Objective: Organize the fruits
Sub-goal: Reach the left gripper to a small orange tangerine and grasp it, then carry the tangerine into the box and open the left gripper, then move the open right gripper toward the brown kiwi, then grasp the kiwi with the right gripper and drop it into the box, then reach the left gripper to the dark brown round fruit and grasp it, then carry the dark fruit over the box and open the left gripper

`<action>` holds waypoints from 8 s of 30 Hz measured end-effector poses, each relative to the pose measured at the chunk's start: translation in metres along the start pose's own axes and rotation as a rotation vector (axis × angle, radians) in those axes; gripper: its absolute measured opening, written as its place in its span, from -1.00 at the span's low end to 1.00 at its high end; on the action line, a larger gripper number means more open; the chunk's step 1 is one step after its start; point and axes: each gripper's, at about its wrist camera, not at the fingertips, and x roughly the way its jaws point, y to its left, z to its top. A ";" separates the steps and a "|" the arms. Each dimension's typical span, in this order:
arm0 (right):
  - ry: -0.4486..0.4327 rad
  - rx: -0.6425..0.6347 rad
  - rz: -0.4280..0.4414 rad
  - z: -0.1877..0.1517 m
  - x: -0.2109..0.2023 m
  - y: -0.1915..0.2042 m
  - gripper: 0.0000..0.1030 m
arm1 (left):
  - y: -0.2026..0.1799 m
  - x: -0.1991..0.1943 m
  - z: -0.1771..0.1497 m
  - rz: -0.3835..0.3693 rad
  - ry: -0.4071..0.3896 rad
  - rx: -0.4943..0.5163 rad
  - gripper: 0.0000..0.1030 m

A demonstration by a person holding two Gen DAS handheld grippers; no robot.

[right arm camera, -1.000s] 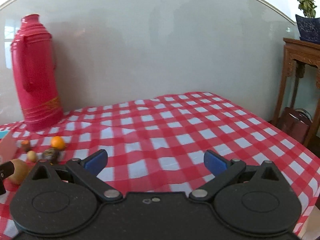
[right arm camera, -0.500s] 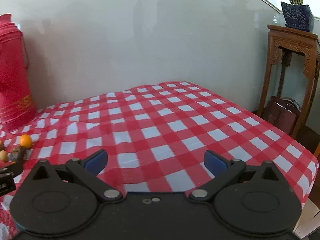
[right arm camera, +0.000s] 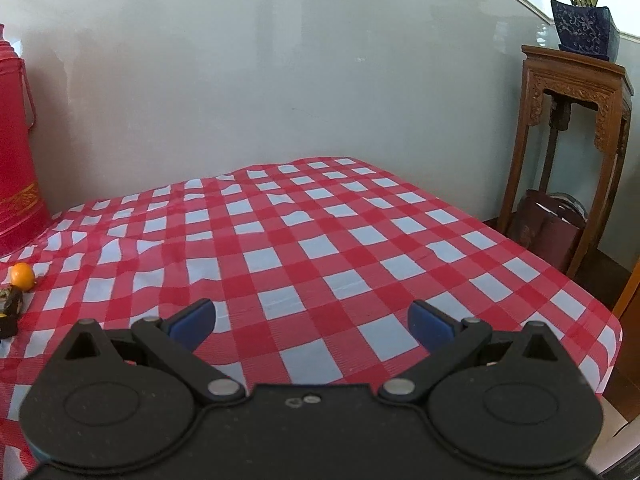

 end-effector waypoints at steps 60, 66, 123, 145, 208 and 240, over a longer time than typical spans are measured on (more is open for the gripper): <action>0.083 -0.325 0.527 -0.017 -0.052 0.248 0.88 | 0.263 -0.143 -0.016 0.365 -0.222 -0.128 1.00; 0.106 -0.362 0.531 -0.023 -0.044 0.269 0.70 | 0.281 -0.138 -0.021 0.413 -0.194 -0.139 1.00; -0.037 -0.438 0.803 -0.038 -0.149 0.380 0.82 | 0.338 -0.169 -0.037 0.508 -0.200 -0.178 1.00; -0.086 -0.067 0.366 0.022 -0.079 0.184 0.89 | 0.206 -0.150 -0.001 0.233 -0.265 -0.114 1.00; 0.016 0.097 0.111 0.025 0.008 0.039 0.89 | 0.051 -0.072 0.016 0.081 -0.111 0.075 -0.13; 0.015 -0.047 0.287 0.020 -0.029 0.155 0.89 | 0.178 -0.079 0.010 0.244 -0.113 -0.085 -0.12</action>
